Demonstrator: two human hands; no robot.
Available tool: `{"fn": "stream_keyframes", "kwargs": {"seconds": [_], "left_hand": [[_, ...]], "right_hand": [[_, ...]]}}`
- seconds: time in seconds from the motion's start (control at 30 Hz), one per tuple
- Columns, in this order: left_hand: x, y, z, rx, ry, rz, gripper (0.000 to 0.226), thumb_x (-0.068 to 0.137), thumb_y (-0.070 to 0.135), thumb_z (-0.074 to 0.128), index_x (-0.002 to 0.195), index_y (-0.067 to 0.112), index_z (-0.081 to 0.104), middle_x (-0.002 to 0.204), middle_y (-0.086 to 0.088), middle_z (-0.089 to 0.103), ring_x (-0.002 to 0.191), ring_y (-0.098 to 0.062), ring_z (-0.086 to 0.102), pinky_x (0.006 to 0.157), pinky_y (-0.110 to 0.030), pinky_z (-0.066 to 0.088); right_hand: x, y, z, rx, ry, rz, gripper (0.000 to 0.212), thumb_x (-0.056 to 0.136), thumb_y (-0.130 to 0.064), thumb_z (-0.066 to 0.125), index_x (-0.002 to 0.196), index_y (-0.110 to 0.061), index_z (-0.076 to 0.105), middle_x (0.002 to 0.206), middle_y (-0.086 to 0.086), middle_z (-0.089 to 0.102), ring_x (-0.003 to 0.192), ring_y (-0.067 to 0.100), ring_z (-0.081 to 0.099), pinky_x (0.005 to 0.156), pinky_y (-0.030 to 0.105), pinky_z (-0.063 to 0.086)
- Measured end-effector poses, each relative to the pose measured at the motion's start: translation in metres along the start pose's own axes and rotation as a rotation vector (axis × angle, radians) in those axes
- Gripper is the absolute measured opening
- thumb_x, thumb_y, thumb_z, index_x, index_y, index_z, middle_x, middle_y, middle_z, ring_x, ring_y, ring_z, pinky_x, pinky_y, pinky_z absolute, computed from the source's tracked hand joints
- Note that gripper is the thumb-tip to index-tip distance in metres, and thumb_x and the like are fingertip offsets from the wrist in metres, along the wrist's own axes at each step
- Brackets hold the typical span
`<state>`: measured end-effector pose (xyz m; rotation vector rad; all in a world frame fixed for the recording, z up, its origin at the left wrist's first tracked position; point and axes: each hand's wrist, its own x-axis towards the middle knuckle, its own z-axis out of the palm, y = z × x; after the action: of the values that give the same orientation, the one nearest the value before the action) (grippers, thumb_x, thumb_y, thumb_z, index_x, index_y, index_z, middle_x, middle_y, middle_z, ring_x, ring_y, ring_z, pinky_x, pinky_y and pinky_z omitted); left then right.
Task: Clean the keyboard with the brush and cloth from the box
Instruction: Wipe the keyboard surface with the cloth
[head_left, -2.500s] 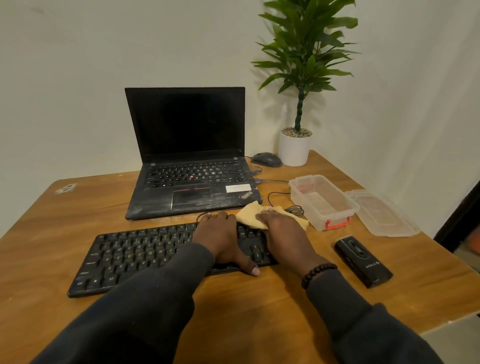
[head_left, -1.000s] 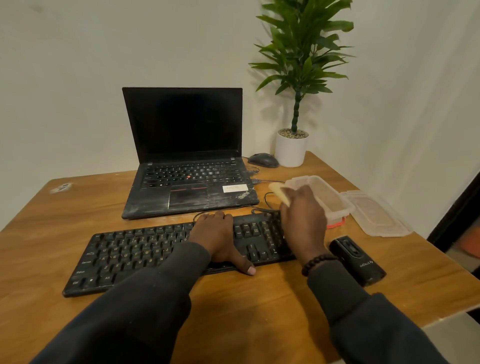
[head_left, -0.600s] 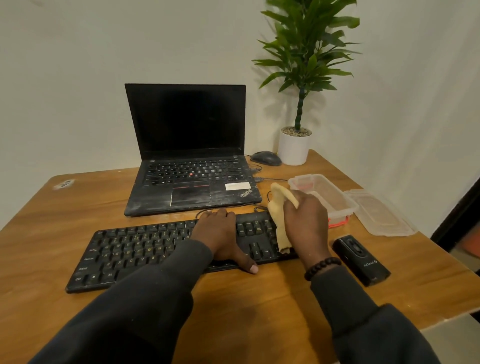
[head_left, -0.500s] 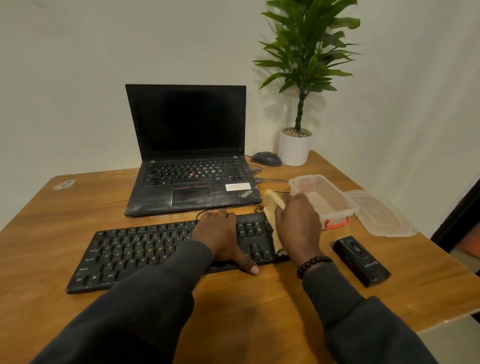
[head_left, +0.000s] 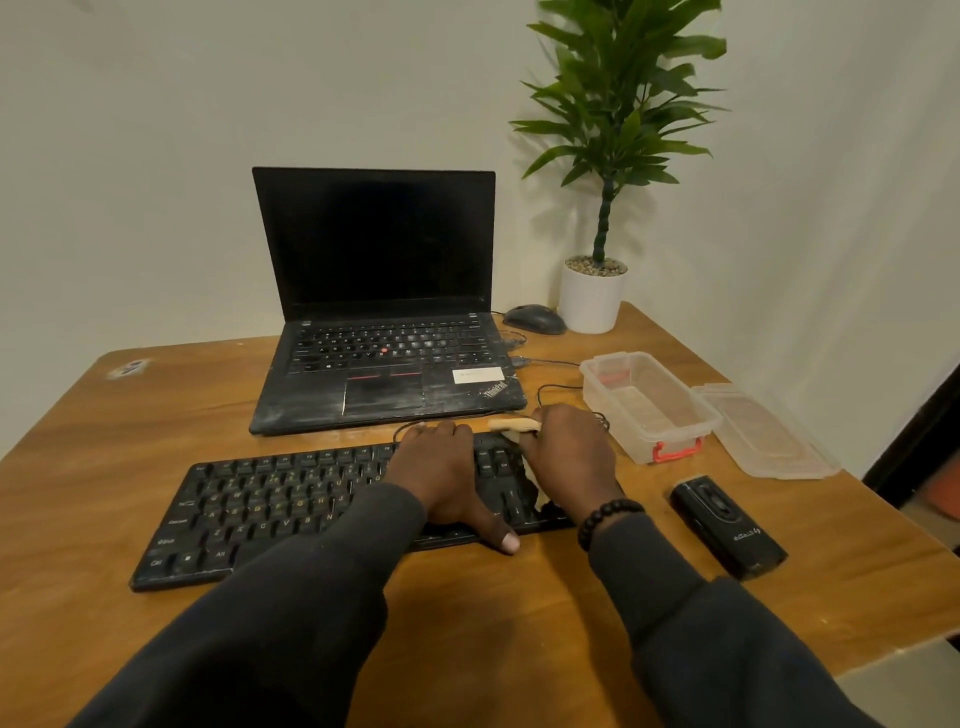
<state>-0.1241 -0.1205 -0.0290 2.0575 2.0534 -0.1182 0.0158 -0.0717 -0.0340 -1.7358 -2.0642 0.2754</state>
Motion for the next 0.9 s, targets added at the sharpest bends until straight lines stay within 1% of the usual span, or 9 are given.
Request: {"fn": "stream_keyframes", "kwargs": {"seconds": [0.17, 0.3, 0.4, 0.5, 0.6, 0.7, 0.77, 0.83, 0.9], "left_hand": [[0.001, 0.0, 0.0, -0.15, 0.022, 0.007, 0.153, 0.044, 0.068, 0.088, 0.155, 0.016, -0.004, 0.153, -0.012, 0.042, 0.142, -0.033, 0.035, 0.122, -0.047, 0.018], [-0.005, 0.0, 0.0, -0.159, 0.016, -0.036, 0.156, 0.046, 0.071, 0.086, 0.156, 0.012, -0.008, 0.154, -0.014, 0.039, 0.143, -0.034, 0.032, 0.122, -0.043, 0.019], [-0.011, 0.003, -0.002, -0.166, 0.017, -0.052, 0.155, 0.05, 0.069, 0.085, 0.156, 0.008, -0.01, 0.156, -0.015, 0.035, 0.145, -0.034, 0.027, 0.12, -0.041, 0.019], [-0.01, 0.003, -0.003, -0.214, 0.01, -0.061, 0.155, 0.051, 0.067, 0.086, 0.156, 0.008, -0.011, 0.159, -0.015, 0.029, 0.149, -0.034, 0.018, 0.122, -0.041, 0.011], [-0.007, 0.0, -0.001, -0.234, 0.001, -0.046, 0.157, 0.05, 0.068, 0.086, 0.155, 0.006, -0.013, 0.164, -0.014, 0.018, 0.152, -0.031, 0.009, 0.122, -0.041, -0.001], [-0.01, -0.002, 0.0, -0.218, 0.015, -0.052, 0.157, 0.05, 0.071, 0.083, 0.155, 0.004, -0.014, 0.166, -0.014, 0.001, 0.153, -0.03, -0.002, 0.121, -0.04, -0.008], [-0.01, -0.003, 0.002, -0.207, 0.03, -0.055, 0.158, 0.05, 0.074, 0.082, 0.155, 0.004, -0.014, 0.166, -0.015, 0.0, 0.153, -0.031, -0.004, 0.121, -0.04, -0.008], [-0.01, -0.004, 0.005, -0.211, 0.041, -0.059, 0.159, 0.049, 0.076, 0.081, 0.155, 0.005, -0.013, 0.166, -0.015, 0.001, 0.153, -0.031, -0.003, 0.122, -0.041, -0.007], [-0.009, -0.003, 0.005, -0.216, 0.034, -0.06, 0.158, 0.049, 0.075, 0.082, 0.155, 0.006, -0.013, 0.166, -0.014, 0.0, 0.153, -0.031, -0.005, 0.121, -0.042, -0.007]], "right_hand": [[0.006, -0.024, 0.015, 0.058, -0.077, -0.086, 0.014, 0.088, -0.027, 0.064, 0.084, -0.015, 0.068, 0.077, 0.001, 0.065, 0.073, 0.019, 0.064, 0.067, 0.036, 0.057], [0.003, -0.014, 0.005, -0.166, -0.053, -0.308, 0.013, 0.088, -0.031, 0.064, 0.097, -0.024, 0.071, 0.086, -0.002, 0.066, 0.08, 0.016, 0.061, 0.069, 0.033, 0.055], [0.011, 0.0, -0.008, -0.322, 0.038, -0.279, 0.016, 0.092, -0.031, 0.061, 0.1, -0.021, 0.07, 0.091, 0.0, 0.066, 0.079, 0.017, 0.059, 0.065, 0.029, 0.049], [0.006, -0.013, 0.001, -0.201, 0.036, -0.21, 0.011, 0.092, -0.029, 0.061, 0.092, -0.02, 0.067, 0.086, -0.001, 0.064, 0.075, 0.015, 0.055, 0.062, 0.027, 0.045], [0.0, -0.03, 0.019, -0.024, -0.055, -0.292, 0.01, 0.087, -0.026, 0.062, 0.081, -0.021, 0.068, 0.075, -0.003, 0.065, 0.072, 0.016, 0.062, 0.062, 0.032, 0.053], [0.005, -0.021, 0.009, -0.178, -0.02, -0.377, 0.009, 0.09, -0.029, 0.062, 0.092, -0.022, 0.068, 0.086, -0.003, 0.066, 0.08, 0.015, 0.061, 0.063, 0.026, 0.045], [0.014, -0.004, -0.002, -0.334, 0.025, -0.321, 0.011, 0.092, -0.028, 0.06, 0.095, -0.019, 0.066, 0.092, -0.001, 0.066, 0.079, 0.016, 0.058, 0.064, 0.027, 0.044], [0.017, 0.007, -0.006, -0.315, 0.085, -0.187, 0.013, 0.092, -0.029, 0.059, 0.093, -0.019, 0.067, 0.09, 0.0, 0.067, 0.079, 0.018, 0.061, 0.066, 0.03, 0.05], [0.014, -0.001, 0.0, -0.209, 0.02, -0.182, 0.012, 0.091, -0.03, 0.061, 0.09, -0.022, 0.069, 0.084, -0.001, 0.066, 0.077, 0.017, 0.061, 0.063, 0.028, 0.049]]}}
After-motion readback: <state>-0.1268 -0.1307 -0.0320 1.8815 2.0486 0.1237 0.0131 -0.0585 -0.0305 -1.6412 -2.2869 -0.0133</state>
